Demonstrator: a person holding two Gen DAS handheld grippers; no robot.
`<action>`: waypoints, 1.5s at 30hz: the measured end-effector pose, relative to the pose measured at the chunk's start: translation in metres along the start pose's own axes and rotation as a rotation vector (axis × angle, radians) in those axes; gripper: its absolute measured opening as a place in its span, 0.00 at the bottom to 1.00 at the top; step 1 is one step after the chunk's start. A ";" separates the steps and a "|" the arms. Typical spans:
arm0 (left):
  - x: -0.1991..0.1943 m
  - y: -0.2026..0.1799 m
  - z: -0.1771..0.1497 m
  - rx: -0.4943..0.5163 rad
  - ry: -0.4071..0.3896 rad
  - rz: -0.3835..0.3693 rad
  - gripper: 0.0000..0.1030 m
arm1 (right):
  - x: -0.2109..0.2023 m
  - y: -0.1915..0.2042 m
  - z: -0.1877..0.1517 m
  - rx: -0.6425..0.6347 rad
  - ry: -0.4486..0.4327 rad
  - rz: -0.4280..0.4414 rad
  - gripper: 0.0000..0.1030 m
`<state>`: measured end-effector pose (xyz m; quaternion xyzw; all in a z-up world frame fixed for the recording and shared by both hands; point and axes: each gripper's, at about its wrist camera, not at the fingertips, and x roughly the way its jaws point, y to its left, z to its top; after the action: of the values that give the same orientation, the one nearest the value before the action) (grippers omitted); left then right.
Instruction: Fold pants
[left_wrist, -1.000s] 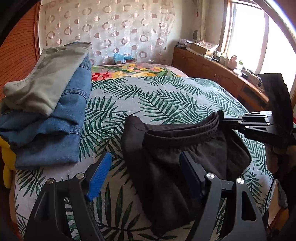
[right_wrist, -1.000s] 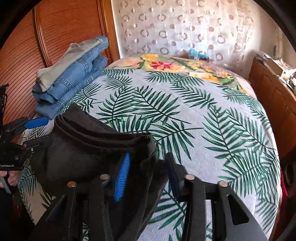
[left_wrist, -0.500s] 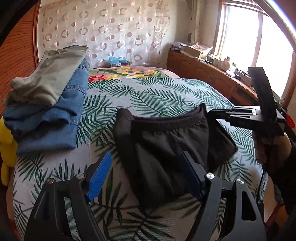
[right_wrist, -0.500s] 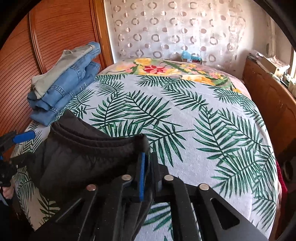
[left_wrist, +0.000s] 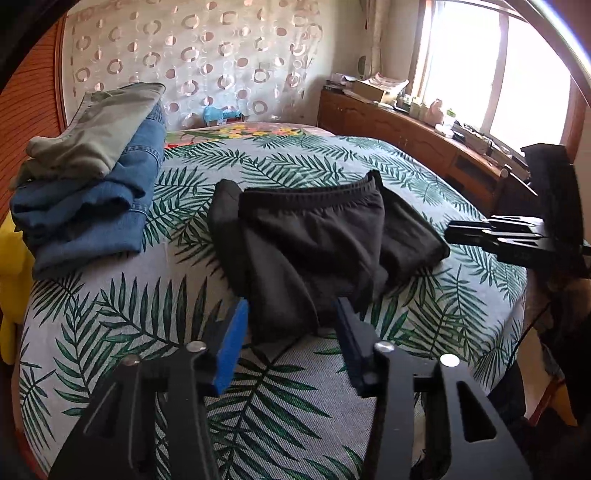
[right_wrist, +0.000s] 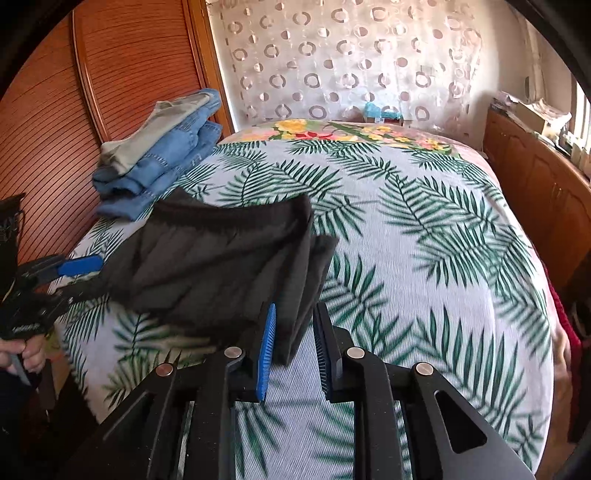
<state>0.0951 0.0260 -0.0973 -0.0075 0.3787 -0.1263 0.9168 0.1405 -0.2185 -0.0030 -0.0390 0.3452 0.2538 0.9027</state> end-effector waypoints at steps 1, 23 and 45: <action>0.002 0.000 0.000 0.001 0.009 0.005 0.38 | -0.002 0.001 -0.003 -0.001 0.003 0.007 0.21; -0.001 0.012 0.012 -0.039 -0.033 0.052 0.07 | 0.003 0.007 -0.014 -0.094 -0.008 0.007 0.03; -0.011 0.000 0.002 -0.025 -0.024 0.028 0.07 | -0.029 0.006 -0.020 -0.037 -0.072 0.001 0.01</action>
<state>0.0892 0.0286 -0.0880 -0.0149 0.3694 -0.1086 0.9228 0.1072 -0.2305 0.0014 -0.0464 0.3079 0.2620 0.9135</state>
